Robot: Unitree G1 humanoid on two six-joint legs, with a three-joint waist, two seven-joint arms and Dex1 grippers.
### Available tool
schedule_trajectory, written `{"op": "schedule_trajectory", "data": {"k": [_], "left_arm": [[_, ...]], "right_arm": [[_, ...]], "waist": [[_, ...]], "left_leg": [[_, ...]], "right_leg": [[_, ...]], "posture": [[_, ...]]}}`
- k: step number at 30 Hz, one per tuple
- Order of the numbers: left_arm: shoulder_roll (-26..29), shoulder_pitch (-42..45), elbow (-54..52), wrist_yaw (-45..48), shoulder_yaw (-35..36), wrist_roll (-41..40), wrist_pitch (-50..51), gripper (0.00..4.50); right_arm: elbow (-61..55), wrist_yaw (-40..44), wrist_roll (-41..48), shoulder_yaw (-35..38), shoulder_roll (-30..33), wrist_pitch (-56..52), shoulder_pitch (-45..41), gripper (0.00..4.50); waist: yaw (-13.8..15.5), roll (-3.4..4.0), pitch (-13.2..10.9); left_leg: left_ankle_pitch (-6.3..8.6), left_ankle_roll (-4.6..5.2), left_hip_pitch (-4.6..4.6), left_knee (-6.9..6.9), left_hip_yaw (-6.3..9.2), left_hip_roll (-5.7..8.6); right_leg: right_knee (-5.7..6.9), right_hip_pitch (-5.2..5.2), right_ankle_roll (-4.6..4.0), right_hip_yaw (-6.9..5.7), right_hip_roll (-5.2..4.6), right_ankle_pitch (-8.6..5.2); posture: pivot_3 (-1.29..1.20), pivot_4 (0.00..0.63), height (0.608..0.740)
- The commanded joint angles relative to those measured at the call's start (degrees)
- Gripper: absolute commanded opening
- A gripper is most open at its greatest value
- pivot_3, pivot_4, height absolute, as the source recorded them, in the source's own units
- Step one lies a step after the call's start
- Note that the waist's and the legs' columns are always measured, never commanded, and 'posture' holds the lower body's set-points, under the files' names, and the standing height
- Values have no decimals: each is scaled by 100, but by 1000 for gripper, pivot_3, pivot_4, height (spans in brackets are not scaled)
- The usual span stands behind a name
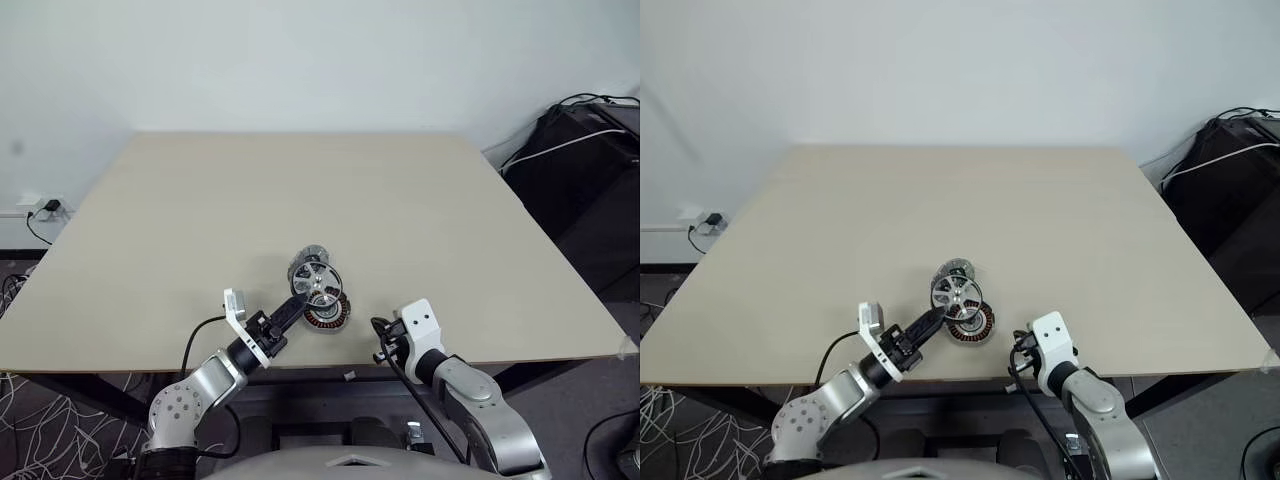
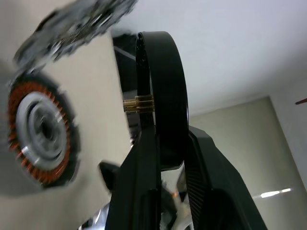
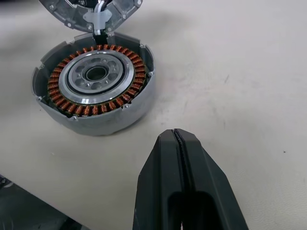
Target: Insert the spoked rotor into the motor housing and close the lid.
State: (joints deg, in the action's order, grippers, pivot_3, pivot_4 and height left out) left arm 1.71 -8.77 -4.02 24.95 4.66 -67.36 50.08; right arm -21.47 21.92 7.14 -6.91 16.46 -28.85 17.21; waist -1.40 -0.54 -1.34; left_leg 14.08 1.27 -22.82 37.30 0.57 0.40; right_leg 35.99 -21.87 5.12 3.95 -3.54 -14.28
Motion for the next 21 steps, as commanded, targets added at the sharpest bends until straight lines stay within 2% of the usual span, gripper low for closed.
{"op": "schedule_trajectory", "data": {"k": [1, 21], "left_arm": [[-13, 190, 93, 21, -43, 153, 33, 385], [-357, 552, 732, 212, -137, 884, 56, 385]], "right_arm": [[-283, -34, 59, 43, -18, 123, -21, 0], [-293, -80, 44, -8, -13, 120, -80, 0]], "waist": [[2, 2, 1], [9, 3, 2]], "left_leg": [[0, 0, 0, 0, 0, 0], [0, 0, -1, 0, 0, 4]], "right_leg": [[0, 0, 0, 0, 0, 0], [0, -1, -17, -1, -1, 10]], "posture": [[0, 0, 740], [0, 0, 740]]}}
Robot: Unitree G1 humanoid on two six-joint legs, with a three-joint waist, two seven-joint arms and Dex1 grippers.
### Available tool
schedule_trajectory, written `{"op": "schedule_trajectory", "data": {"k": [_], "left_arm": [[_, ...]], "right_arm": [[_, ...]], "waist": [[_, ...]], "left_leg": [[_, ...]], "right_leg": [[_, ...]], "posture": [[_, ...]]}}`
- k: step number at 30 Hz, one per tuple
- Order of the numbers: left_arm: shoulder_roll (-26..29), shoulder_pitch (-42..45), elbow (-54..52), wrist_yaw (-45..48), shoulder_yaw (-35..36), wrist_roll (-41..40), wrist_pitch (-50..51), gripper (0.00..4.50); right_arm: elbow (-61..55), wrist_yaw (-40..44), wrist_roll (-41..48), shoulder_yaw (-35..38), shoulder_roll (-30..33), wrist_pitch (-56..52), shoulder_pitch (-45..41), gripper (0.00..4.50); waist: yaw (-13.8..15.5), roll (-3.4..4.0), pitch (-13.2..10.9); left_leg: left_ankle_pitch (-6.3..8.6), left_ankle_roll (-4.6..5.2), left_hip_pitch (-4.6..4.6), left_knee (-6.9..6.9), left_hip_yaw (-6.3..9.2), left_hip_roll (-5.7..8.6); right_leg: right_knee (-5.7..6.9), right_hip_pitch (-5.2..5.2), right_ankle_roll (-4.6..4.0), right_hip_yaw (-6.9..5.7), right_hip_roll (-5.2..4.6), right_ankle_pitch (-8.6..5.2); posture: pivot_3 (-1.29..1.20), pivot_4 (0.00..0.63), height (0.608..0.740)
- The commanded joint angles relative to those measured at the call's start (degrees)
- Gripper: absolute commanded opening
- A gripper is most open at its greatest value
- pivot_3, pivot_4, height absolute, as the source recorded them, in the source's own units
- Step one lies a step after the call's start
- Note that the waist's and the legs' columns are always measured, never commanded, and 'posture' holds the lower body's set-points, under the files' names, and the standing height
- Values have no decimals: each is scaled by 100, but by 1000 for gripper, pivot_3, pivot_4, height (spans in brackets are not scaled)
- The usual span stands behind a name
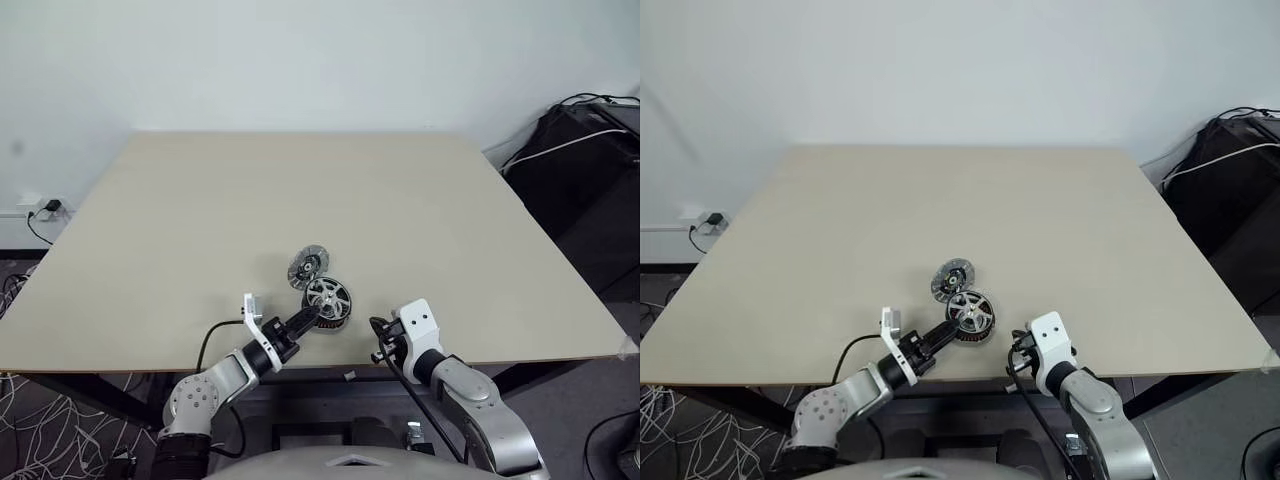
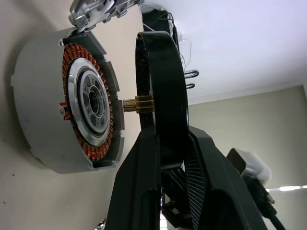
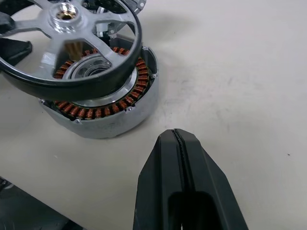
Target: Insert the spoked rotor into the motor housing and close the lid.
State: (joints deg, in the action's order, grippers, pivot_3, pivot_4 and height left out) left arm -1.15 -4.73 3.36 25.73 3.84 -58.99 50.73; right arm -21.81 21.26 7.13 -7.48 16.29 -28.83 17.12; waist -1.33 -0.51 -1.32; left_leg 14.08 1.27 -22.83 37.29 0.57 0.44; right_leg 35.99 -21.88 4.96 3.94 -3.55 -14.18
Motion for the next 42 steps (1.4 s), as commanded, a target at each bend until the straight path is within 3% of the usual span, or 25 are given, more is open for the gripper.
{"op": "schedule_trajectory", "data": {"k": [1, 14, 24, 38, 42], "left_arm": [[-71, 163, 21, 141, -55, 89, -8, 385], [-167, 333, 237, 243, 119, 352, -127, 385], [-173, 230, 73, 260, 196, 434, -118, 3528], [61, -383, -1241, 204, 736, 192, -367, 3528], [503, -669, -1591, 473, 167, 1267, -1194, 3528]], "right_arm": [[-259, -17, 41, 49, 4, 122, -66, 0], [-248, -28, 33, 51, -4, 131, -96, 0], [-221, -46, 31, 51, -19, 137, -124, 0], [-86, 0, 21, -48, -33, 168, -247, 0], [-40, 19, 30, -104, -83, 218, -432, 0]], "waist": [[1, 0, 0], [1, 0, 0], [12, 4, 4], [-1, 9, 5], [-6, 9, 4]], "left_leg": [[0, 0, 0, 0, 0, 0], [0, 0, 0, 0, 0, 1], [0, 0, 1, 0, 1, 0], [1, -1, -3, -1, 2, -4], [1, -1, -3, -1, 1, -4]], "right_leg": [[0, 0, 0, 0, 0, 0], [0, -1, 0, 0, 0, 0], [0, 2, 0, 0, -1, 0], [0, -3, -3, 1, -5, 2], [-1, -3, -5, 1, -5, 3]], "posture": [[0, 0, 740], [0, 0, 740], [0, 0, 740], [0, 0, 740], [0, 0, 740]]}}
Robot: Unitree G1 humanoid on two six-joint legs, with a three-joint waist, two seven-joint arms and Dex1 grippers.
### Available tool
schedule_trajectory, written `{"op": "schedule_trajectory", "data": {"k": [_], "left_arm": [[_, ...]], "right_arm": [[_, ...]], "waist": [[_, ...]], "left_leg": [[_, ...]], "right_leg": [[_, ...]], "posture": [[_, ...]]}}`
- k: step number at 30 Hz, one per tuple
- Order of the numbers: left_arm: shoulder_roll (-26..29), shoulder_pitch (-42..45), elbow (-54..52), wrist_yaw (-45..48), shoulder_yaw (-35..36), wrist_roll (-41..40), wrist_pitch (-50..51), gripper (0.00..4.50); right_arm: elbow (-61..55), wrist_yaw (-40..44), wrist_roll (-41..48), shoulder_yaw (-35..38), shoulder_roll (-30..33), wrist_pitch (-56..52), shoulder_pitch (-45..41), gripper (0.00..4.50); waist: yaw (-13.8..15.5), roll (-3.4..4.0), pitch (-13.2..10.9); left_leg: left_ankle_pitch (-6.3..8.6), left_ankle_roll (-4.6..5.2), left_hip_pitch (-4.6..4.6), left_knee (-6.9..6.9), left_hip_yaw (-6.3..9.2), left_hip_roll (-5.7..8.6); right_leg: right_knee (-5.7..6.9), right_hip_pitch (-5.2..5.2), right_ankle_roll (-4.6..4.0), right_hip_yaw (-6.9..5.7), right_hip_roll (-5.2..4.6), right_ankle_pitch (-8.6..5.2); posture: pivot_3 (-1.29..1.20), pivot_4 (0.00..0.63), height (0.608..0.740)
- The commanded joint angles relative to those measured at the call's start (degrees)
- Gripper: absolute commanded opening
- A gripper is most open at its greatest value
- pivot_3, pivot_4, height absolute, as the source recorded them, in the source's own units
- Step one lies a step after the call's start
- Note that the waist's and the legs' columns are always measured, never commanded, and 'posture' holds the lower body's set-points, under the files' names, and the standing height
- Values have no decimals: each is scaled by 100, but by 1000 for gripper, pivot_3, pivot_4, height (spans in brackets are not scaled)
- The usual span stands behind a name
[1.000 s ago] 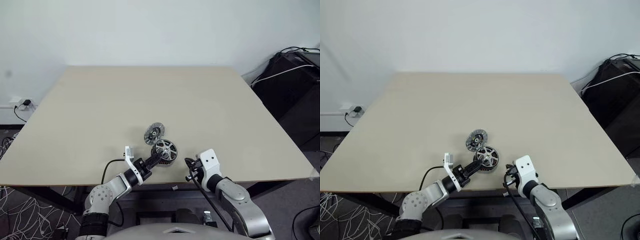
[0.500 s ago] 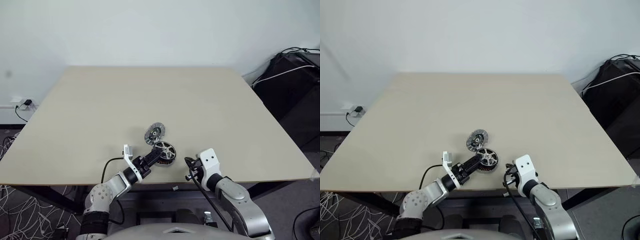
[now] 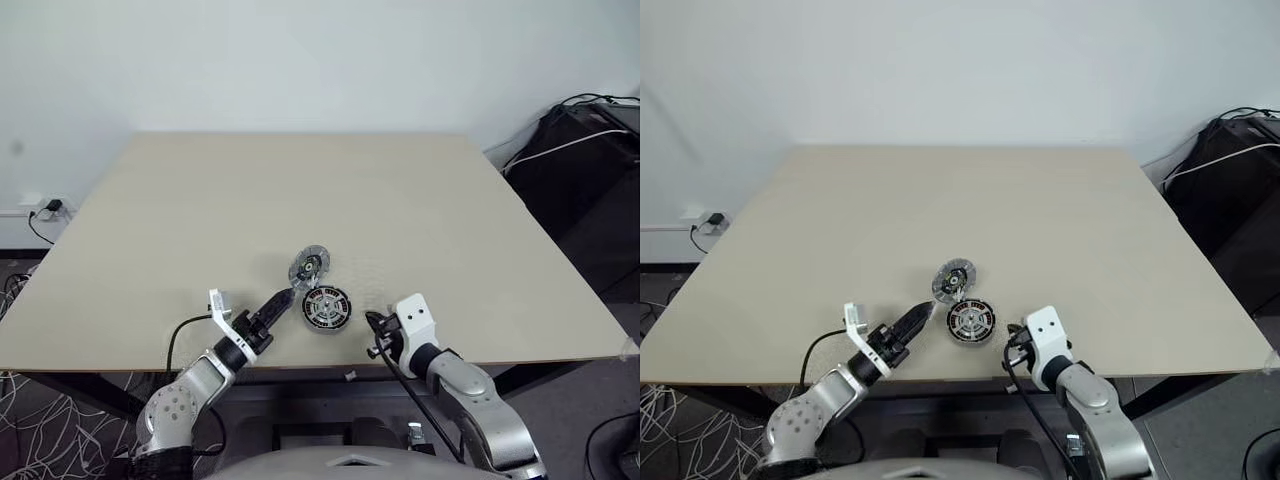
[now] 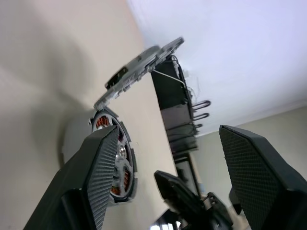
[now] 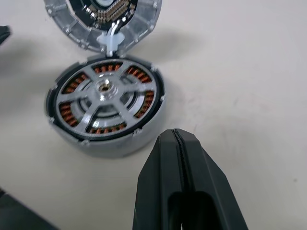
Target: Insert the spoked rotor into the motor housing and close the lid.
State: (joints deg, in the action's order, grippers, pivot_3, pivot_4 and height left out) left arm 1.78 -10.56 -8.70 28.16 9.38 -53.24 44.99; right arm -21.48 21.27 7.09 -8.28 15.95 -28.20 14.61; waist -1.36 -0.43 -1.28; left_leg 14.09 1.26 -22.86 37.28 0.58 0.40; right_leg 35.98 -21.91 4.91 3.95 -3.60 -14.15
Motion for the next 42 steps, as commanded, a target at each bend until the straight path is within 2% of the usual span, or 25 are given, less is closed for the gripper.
{"op": "schedule_trajectory", "data": {"k": [1, 4, 7, 11, 16, 27, 32, 37, 39, 42], "left_arm": [[343, -165, -413, 253, -635, 1211, -1077, 3528], [656, -332, -234, 373, -1243, 2568, -2537, 3528], [891, -401, 93, 460, -1600, 3455, -3630, 2936], [1076, -415, 519, 372, -1848, 4301, -4759, 1641], [1237, -412, 962, 546, -2010, 4728, -5865, 14], [1376, -498, 1262, 786, -2145, 4812, -6624, 14], [1263, -512, 1292, 708, -2112, 4746, -6624, 14], [1167, -477, 1295, 736, -2081, 4540, -6536, 14], [1171, -442, 1316, 790, -2102, 4499, -6532, 14], [1166, -392, 1364, 819, -2110, 4481, -6525, 0]], "right_arm": [[-40, 38, 24, -83, -70, 171, -270, 0], [117, 68, 0, -246, -165, 208, -541, 0], [334, 99, -70, -427, -235, 265, -824, 0], [728, 88, -152, -566, -348, 330, -1190, 0], [1158, 147, -249, -718, -442, 403, -1558, 0], [1855, 426, -364, -1004, -370, 244, -1698, 0], [1650, 514, -360, -949, -278, 279, -1778, 0], [908, 1173, -448, -1147, 414, 239, -2106, 0], [707, 1583, -569, -1338, 875, 151, -2264, 0], [540, 2034, -673, -1533, 1370, 84, -2477, 643]], "waist": [[-5, 3, 0], [-8, 8, -1], [2, 9, -1], [16, 14, -1], [15, 18, -3], [1, 25, 1], [4, 30, 14], [7, 42, 6], [9, 42, 7], [23, 41, 8]], "left_leg": [[0, 0, 0, -1, -1, 1], [0, -1, 3, -5, -7, 1], [0, -1, 2, -7, -8, 2], [0, 0, -3, -13, -6, 1], [0, 1, -6, -16, -7, 1], [-16, 29, -3, -15, -6, 1], [-16, 28, 15, -12, -6, 0], [-17, 30, 13, -4, -6, 2], [-17, 30, 12, -3, -5, 0], [-18, 31, 13, -3, -5, 1]], "right_leg": [[0, 0, -2, 0, 0, 1], [-1, -2, -6, 6, 0, 3], [-3, -2, -10, 6, -8, 5], [-4, -9, -11, 4, -12, 4], [-3, -14, -12, 4, -12, 4], [0, -10, -11, 1, -10, 4], [2, 8, -10, 0, -8, 4], [6, 8, -6, 0, -8, 5], [5, 7, -6, -2, -3, 5], [5, 8, -6, -5, 4, 5]], "posture": [[0, 0, 740], [0, 0, 740], [0, 0, 740], [0, 0, 740], [0, 0, 740], [0, 0, 740], [0, 0, 740], [0, 0, 740], [0, 0, 740], [0, 0, 740]]}}
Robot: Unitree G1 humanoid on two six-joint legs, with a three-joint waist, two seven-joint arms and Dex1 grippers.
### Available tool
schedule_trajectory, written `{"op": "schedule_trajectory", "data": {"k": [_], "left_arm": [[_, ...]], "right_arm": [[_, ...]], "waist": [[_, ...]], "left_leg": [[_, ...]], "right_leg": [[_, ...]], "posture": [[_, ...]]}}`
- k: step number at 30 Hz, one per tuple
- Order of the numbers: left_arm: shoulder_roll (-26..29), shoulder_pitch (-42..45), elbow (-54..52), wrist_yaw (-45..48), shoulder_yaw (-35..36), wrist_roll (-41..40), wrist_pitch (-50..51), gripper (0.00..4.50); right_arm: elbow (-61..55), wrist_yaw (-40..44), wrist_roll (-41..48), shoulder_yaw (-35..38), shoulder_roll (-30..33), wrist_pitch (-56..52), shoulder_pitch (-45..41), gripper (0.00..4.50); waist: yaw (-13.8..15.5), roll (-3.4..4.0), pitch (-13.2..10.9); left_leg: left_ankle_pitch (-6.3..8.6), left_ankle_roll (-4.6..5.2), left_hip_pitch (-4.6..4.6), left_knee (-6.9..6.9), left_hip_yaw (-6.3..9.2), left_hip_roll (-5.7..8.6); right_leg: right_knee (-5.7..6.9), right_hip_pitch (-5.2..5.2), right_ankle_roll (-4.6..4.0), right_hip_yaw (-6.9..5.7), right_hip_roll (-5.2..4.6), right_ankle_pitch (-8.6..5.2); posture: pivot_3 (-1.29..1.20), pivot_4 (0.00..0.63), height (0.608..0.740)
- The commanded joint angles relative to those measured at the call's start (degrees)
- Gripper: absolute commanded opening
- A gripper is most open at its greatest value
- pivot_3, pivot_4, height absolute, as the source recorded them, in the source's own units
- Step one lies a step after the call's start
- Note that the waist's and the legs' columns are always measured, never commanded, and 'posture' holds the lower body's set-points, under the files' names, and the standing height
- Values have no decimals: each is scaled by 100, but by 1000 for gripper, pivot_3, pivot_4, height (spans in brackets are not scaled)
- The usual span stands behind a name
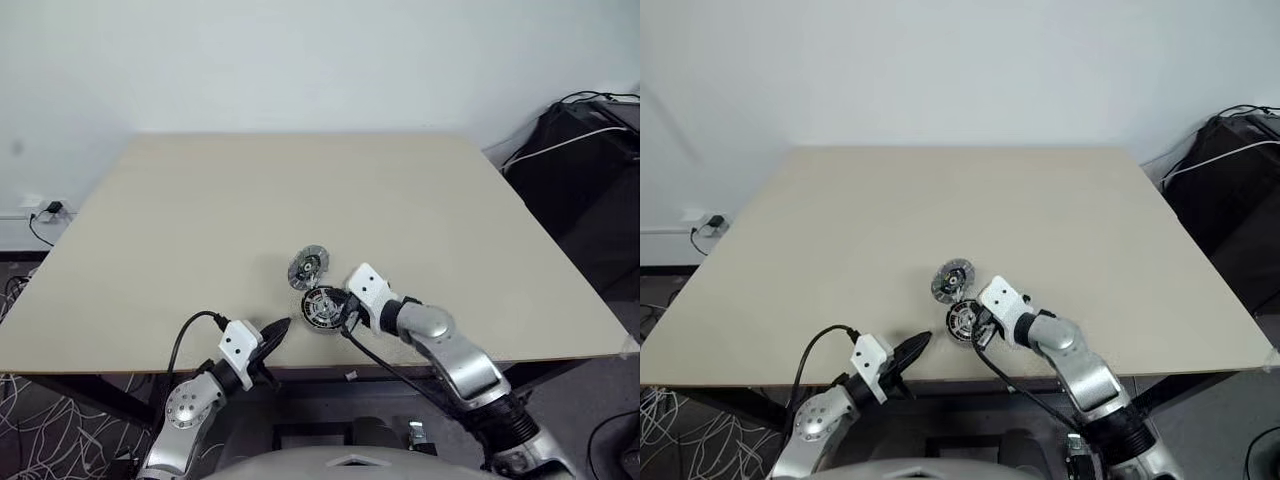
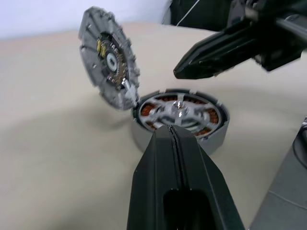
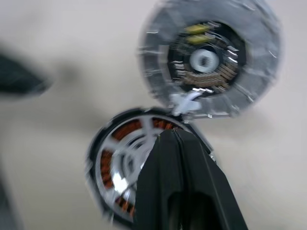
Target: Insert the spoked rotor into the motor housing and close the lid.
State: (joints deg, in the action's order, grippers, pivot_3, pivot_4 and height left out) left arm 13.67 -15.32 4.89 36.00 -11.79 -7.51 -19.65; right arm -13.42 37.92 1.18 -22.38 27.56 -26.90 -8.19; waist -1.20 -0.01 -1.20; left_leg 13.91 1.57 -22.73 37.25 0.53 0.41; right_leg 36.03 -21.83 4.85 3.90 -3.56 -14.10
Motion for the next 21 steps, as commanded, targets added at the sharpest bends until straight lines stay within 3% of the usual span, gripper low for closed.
{"op": "schedule_trajectory", "data": {"k": [1, 10, 21], "left_arm": [[-27, 94, 16, 43, 9, -98, -58, 0], [-78, 139, 104, 39, -6, -106, -37, 0], [-178, 158, 200, -18, -40, -18, -39, 0]], "right_arm": [[-293, 474, -100, -168, 305, -43, -249, 909], [-225, 1484, -613, -795, 1067, 141, -845, 3855], [604, 2087, -1417, -1492, 1027, 508, -1715, 3855]], "waist": [[9, 0, 0], [35, -3, -1], [57, -4, -1]], "left_leg": [[0, 0, 0, 1, 0, 2], [0, 0, 0, 7, -2, 4], [0, 0, 1, 8, -2, 7]], "right_leg": [[-1, 1, 0, 0, 2, 0], [0, 3, 2, 0, 3, 1], [0, 3, 2, 0, 3, 3]], "posture": [[0, 0, 740], [0, 0, 740], [0, 0, 740]]}}
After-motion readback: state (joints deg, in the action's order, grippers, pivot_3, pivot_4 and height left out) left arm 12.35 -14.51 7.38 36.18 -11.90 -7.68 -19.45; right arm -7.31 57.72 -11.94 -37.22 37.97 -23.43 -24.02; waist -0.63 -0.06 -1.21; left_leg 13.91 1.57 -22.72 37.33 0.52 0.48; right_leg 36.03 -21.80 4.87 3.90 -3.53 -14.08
